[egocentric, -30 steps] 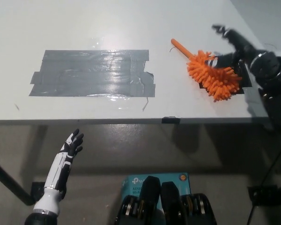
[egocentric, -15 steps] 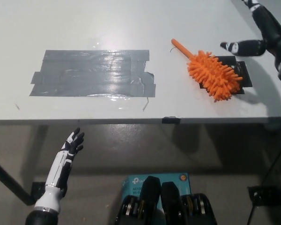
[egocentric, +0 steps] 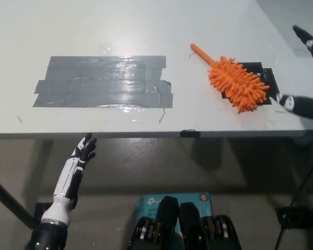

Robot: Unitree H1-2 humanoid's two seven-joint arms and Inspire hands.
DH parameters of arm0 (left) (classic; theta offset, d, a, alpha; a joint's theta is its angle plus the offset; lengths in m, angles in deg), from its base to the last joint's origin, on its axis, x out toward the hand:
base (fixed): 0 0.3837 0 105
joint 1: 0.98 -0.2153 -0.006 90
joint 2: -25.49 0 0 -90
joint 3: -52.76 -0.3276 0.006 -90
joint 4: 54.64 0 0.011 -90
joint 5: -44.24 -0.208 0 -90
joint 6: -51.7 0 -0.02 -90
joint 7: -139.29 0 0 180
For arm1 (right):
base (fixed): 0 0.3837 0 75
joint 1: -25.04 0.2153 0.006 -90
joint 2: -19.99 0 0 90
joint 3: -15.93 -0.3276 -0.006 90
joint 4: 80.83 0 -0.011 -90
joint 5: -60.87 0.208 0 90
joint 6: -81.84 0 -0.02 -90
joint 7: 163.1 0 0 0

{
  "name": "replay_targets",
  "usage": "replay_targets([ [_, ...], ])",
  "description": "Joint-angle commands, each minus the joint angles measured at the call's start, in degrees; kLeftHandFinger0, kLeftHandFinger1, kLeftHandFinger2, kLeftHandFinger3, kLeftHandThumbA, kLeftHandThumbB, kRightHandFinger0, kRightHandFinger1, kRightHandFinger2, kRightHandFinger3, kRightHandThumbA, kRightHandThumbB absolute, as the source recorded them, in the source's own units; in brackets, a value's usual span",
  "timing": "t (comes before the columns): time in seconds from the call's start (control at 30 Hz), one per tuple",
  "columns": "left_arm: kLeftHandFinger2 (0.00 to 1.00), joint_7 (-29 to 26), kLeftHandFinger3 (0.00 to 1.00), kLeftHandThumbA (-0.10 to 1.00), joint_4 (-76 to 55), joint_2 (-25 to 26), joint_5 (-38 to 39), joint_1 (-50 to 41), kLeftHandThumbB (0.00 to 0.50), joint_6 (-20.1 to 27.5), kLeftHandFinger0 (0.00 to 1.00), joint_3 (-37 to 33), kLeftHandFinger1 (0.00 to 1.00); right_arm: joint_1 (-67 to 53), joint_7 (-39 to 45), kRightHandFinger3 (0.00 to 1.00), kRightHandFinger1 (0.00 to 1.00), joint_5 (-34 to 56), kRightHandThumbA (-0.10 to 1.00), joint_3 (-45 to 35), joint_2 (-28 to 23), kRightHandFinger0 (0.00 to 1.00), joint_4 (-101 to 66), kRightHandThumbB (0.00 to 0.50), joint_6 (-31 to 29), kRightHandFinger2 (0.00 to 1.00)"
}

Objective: A person hands an oraange duster to the robot and the robot grabs it with its right hand and places it on the black marked spot infron tof it on the desk

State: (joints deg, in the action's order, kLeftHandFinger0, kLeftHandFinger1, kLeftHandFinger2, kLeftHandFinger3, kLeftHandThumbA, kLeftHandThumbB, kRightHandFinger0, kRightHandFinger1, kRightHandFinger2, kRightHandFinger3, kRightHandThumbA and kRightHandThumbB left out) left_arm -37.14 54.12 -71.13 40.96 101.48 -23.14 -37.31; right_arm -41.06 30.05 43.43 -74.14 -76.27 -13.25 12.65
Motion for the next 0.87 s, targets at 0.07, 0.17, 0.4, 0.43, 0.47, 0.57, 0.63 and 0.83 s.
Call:
replay_targets([
  [0.07, 1.00, 0.28, 1.00, 0.97, 0.09, 0.44, 0.29, 2.35, 0.159, 2.14, 1.00, -0.10, 1.00, -10.33, -1.35, 1.00, 1.00, 14.44, 0.98, -4.58, 5.92, 1.00, -8.97, 0.083, -7.07, 1.00],
  [0.17, 1.00, 0.41, 1.00, 0.97, 0.31, 0.52, 0.46, 2.18, 0.149, 2.75, 1.00, -0.10, 1.00, -11.69, -1.10, 1.00, 1.00, 14.92, 1.00, -4.00, 8.06, 1.00, -3.62, 0.059, -9.31, 1.00],
  [0.4, 1.00, 0.48, 1.00, 0.96, -1.17, 0.07, 0.02, -0.96, 0.153, 2.74, 1.00, -0.66, 1.00, -15.06, -4.20, 1.00, 1.00, 11.80, 1.00, -1.93, 13.96, 1.00, 11.54, 0.057, -16.06, 1.00],
  [0.43, 1.00, 0.51, 1.00, 0.97, -1.49, 0.11, -0.13, -1.48, 0.154, 2.73, 1.00, -0.78, 1.00, -15.39, -4.42, 1.00, 1.00, 11.40, 1.00, -1.61, 14.37, 1.00, 14.13, 0.055, -16.93, 1.00],
  [0.47, 1.00, 0.65, 1.00, 0.97, -1.75, 0.10, -0.02, -1.90, 0.152, 2.71, 1.00, -0.86, 1.00, -15.70, -4.44, 1.00, 1.00, 10.91, 0.99, -1.36, 14.28, 1.00, 15.37, 0.044, -17.31, 1.00],
  [0.57, 1.00, 0.82, 1.00, 0.96, -2.17, 0.01, 0.09, -2.58, 0.146, 2.63, 1.00, -1.08, 1.00, -16.38, -4.41, 1.00, 1.00, 10.28, 0.99, -1.10, 13.91, 1.00, 16.73, 0.046, -17.96, 1.00],
  [0.63, 1.00, 0.65, 1.00, 0.96, -2.42, -0.06, -0.08, -2.75, 0.146, 2.34, 1.00, -1.16, 1.00, -16.48, -4.41, 1.00, 1.00, 10.00, 1.00, -0.87, 13.59, 1.00, 17.28, 0.050, -18.15, 1.00],
  [0.83, 1.00, 0.73, 1.00, 0.94, -2.72, -0.33, 0.19, -3.56, 0.162, 2.03, 1.00, -1.40, 1.00, -17.24, -3.78, 1.00, 1.00, 9.65, 1.00, -0.18, 12.55, 1.00, 17.71, 0.050, -17.91, 1.00],
])
